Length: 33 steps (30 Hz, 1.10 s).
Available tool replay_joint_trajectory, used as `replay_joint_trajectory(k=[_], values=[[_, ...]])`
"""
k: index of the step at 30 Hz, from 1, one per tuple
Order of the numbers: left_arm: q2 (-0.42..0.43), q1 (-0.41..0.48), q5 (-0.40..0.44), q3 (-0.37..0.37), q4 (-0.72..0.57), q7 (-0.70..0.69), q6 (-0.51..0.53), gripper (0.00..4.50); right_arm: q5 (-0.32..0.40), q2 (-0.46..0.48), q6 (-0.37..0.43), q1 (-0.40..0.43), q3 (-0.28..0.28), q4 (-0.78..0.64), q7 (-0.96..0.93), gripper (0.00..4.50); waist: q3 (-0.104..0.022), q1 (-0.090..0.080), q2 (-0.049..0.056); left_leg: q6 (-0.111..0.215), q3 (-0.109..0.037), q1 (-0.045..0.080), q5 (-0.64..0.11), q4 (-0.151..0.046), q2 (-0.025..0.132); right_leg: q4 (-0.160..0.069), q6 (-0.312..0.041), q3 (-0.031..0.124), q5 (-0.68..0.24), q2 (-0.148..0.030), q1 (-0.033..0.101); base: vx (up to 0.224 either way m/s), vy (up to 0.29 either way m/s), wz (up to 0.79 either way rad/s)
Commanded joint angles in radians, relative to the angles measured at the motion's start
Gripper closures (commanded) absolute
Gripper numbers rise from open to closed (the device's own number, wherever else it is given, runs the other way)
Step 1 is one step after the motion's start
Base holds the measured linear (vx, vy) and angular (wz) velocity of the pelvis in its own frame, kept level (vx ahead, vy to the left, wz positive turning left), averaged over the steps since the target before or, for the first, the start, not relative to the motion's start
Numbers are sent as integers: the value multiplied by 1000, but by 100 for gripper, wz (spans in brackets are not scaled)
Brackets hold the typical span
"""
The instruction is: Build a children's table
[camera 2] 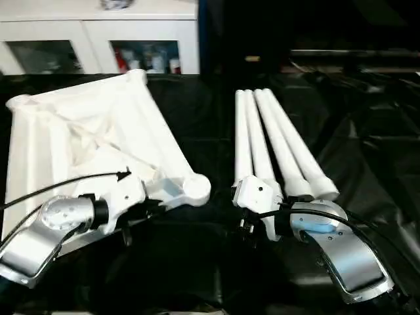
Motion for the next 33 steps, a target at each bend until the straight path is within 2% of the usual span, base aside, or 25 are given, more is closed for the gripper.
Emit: replay_joint_trajectory(k=[1, 4, 5, 6, 8, 9, 11, 12, 13, 14, 16, 17, 18, 20, 21, 22, 23, 24, 26, 28, 31, 33], values=[[4, -9, -42, 53, -41, -14, -19, 391, 8, 2, 5, 8, -15, -16, 0, 84, -61, 2, 1, 35, -31, 23, -266, -88, 83, -72, -260, 52, -181, -88, 36, 0, 0, 0], [19, -15, -21, 57, -30, -1, -45, 354, 29, 12, 13, 6, -28, -25, -3, 84, -57, 1, -2, 32, -31, 22, -283, -90, 83, -75, -253, 51, -213, -87, 36, 0, 0, 0], [28, -17, -14, 63, -27, 4, -56, 354, 45, 21, 21, 3, -37, -31, -7, 84, -57, 0, -2, 30, -30, 23, -289, -90, 82, -76, -248, 51, -223, -87, 36, 0, 0, 0], [50, -22, -10, 89, -24, 3, -80, 348, 65, 56, 29, -14, -67, -41, -49, 84, -56, -2, -5, 32, -30, 20, -290, -90, 80, -77, -234, 52, -252, -88, 34, 0, 0, 0], [63, -22, -38, 113, -40, -21, -77, 348, 45, 88, 46, -39, -89, -41, -123, 84, -56, -6, -5, 24, -32, 18, -284, -92, 79, -75, -223, 50, -272, -88, 35, 0, 0, 0], [64, -25, -65, 138, -57, -29, -67, 348, 9, 115, 111, -74, -98, -39, -202, 84, -55, -11, -8, 8, -32, 22, -275, -93, 76, -75, -221, 49, -294, -84, 30, 0, 0, 0], [60, -31, -90, 163, -72, -28, -58, 348, -17, 145, 188, -113, -108, -31, -279, 84, -58, -13, -5, -2, -30, 21, -262, -92, 73, -73, -223, 49, -290, -82, 30, 0, 0, 0], [51, -38, -106, 178, -79, -21, -50, 345, 1, 185, 255, -146, -128, -13, -328, 68, -58, -9, -5, -7, -26, 28, -264, -90, 73, -75, -223, 51, -290, -82, 23, 0, 0, 0], [43, -44, -116, 186, -82, -17, -43, 345, 33, 221, 305, -169, -150, 4, -358, 68, -57, -11, -4, -7, -26, 29, -268, -88, 71, -73, -227, 53, -293, -82, 21, 0, 0, 0], [43, -44, -116, 186, -82, -17, -43, 344, 33, 221, 305, -169, -150, 4, -358, 51, -58, -9, -3, -12, -27, 29, -272, -89, 72, -75, -223, 51, -301, -82, 23, 0, 0, 0], [12, -62, -146, 190, -92, -8, -31, 344, 89, 360, 411, -253, -239, 89, -515, 40, -62, -8, -5, -20, -24, 32, -256, -88, 72, -72, -221, 53, -275, -80, 19, 0, 0, 0], [-3, -67, -163, 181, -100, -10, -20, 318, 59, 394, 428, -283, -243, 127, -571, 22, -69, -11, -5, -35, -27, 24, -222, -87, 69, -64, -230, 50, -251, -82, 23, 0, 0, 0], [-19, -68, -168, 157, -116, -15, -12, 312, 10, 441, 447, -325, -247, 178, -661, 8, -75, -7, -6, -45, -22, 28, -188, -86, 72, -60, -226, 50, -197, -78, 21, 0, 0, 0], [-23, -67, -166, 152, -122, -16, -9, 308, -6, 456, 458, -337, -250, 187, -686, 3, -75, -6, -3, -48, -20, 24, -163, -86, 71, -55, -226, 49, -148, -76, 24, 0, 0, 0], [-29, -67, -178, 150, -127, -25, 1, 298, -19, 469, 486, -351, -253, 199, -707, 1, -78, -6, -10, -43, -15, 23, -141, -83, 69, -52, -224, 49, -106, -74, 27, 0, 0, 0], [-29, -67, -178, 150, -127, -25, 1, 284, -19, 469, 486, -351, -253, 199, -707, 0, -78, -5, -10, -42, -16, 21, -123, -82, 67, -48, -225, 50, -88, -76, 30, 0, 0, 0], [-33, -65, -192, 146, -137, -35, 14, 270, -61, 482, 555, -375, -256, 212, -756, 0, -80, -4, -10, -34, -15, 17, -84, -81, 65, -45, -223, 49, -52, -74, 35, 0, 0, 0], [-37, -63, -202, 141, -152, -43, 22, 270, -93, 500, 639, -401, -269, 232, -804, 0, -82, -6, -14, -32, -13, 18, -68, -79, 61, -44, -229, 48, -51, -73, 36, 0, 0, 0], [-43, -62, -199, 141, -157, -38, 10, 269, -88, 507, 663, -414, -282, 251, -830, 0, -81, -4, -12, -31, -12, 19, -76, -78, 63, -49, -227, 50, -66, -78, 37, 0, 0, 0], [-54, -60, -214, 145, -160, -41, 7, 234, -91, 511, 677, -431, -299, 287, -865, 0, -79, -4, -12, -35, -10, 20, -89, -78, 64, -51, -221, 51, -87, -77, 36, 0, 0, 0], [-60, -57, -226, 145, -170, -40, 13, 225, -92, 526, 689, -463, -324, 333, -932, 0, -76, -4, -13, -47, -9, 21, -113, -80, 64, -55, -209, 52, -132, -77, 34, 0, 0, 0], [-62, -58, -227, 145, -170, -33, 17, 193, -90, 525, 700, -468, -322, 336, -929, 0, -72, -4, -14, -56, -9, 22, -134, -82, 65, -57, -194, 52, -164, -75, 32, 0, 0, 0]])
